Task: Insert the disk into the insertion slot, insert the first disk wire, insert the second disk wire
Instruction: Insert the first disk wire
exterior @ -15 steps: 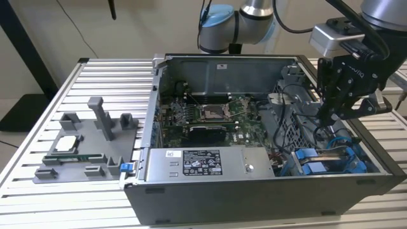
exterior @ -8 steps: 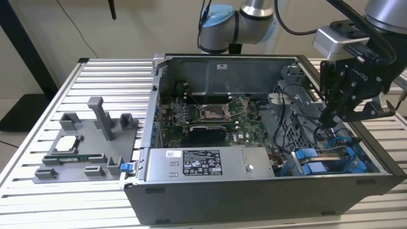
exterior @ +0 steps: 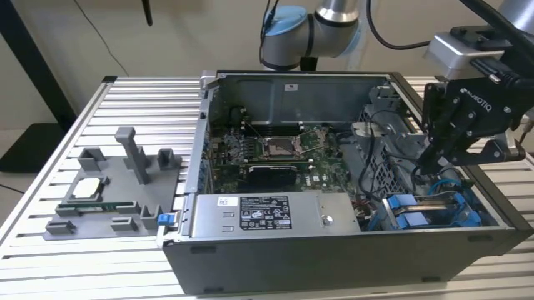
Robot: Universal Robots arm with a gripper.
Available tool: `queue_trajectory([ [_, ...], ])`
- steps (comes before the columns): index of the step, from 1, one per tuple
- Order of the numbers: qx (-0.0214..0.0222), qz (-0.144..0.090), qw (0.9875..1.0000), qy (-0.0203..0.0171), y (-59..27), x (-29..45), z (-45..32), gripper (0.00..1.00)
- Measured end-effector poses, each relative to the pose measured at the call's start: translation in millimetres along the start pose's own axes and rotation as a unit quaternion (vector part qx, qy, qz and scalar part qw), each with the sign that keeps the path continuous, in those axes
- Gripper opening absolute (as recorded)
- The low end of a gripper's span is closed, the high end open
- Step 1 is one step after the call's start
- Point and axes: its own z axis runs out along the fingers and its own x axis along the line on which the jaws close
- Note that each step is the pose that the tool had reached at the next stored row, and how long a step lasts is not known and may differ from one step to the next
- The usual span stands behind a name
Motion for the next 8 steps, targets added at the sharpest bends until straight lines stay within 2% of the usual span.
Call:
queue_trajectory([
  [1, -0.0057, 0.000, 1.0000, -0.0006, -1.3, 1.9, 0.1, 0.00],
  [3, -0.0130, 0.001, 0.9999, -0.0013, -4.3, 6.1, 0.5, 0.00],
  [8, -0.0237, 0.001, 0.9997, -0.0035, -12.8, 16.9, 3.6, 0.00],
])
